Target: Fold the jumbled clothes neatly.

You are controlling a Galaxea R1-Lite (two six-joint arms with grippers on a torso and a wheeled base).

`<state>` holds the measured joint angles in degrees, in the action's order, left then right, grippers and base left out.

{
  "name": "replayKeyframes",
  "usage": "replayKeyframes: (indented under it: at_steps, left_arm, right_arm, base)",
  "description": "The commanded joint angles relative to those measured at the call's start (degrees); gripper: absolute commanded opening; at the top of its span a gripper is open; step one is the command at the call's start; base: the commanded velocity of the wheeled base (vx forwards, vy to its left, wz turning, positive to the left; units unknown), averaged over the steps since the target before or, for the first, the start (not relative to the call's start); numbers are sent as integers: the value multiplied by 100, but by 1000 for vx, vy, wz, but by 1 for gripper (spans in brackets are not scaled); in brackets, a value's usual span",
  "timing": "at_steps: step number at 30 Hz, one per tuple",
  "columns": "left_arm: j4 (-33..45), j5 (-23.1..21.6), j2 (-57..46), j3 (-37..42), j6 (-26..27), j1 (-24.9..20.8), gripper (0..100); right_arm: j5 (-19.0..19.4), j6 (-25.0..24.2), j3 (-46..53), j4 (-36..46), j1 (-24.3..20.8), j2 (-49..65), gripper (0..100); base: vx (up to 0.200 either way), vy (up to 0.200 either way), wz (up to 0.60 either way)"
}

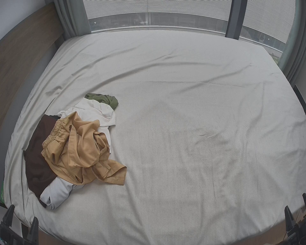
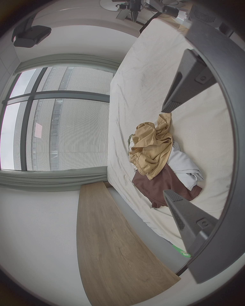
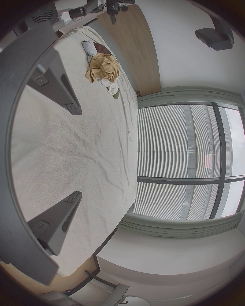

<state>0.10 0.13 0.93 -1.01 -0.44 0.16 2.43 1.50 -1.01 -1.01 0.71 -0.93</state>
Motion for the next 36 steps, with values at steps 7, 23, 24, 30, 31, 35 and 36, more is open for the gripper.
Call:
replayKeyframes:
  at_steps: [7,23,24,30,31,35,36]
  left_arm:
    - [-1,-5,-93,101,-18,2,100]
    - [-10,-5,-93,101,-9,2,100]
    - [-1,-5,-93,101,-9,2,100]
    - [-1,-5,-93,101,-9,2,100]
    - [-1,-5,-93,101,-9,2,100]
    - [-10,-5,-93,101,-18,2,100]
    - [-10,-5,-93,101,-9,2,100]
  right_arm:
    - [417,-80,-681,-655,-106,-980,100]
    - [777,-1565,-1569,-778,-1231,-2913,100]
    - [891,-1785,-1745,-769,-1275,-3177,100]
    - [962,-1873,-2122,-1235,-1371,-4276,100]
    - [953,-1881,-2131,-1498,-1424,-4530,100]
    - [944,-1960,-2140,-2298,-1618,-5330,100]
    - [944,-2040,-2140,-2474,-1670,-5550,100]
  base:
    - [0,0,0]
    - [0,0,0]
    - [0,0,0]
    - [0,0,0]
    - [0,0,0]
    - [0,0,0]
    - [0,0,0]
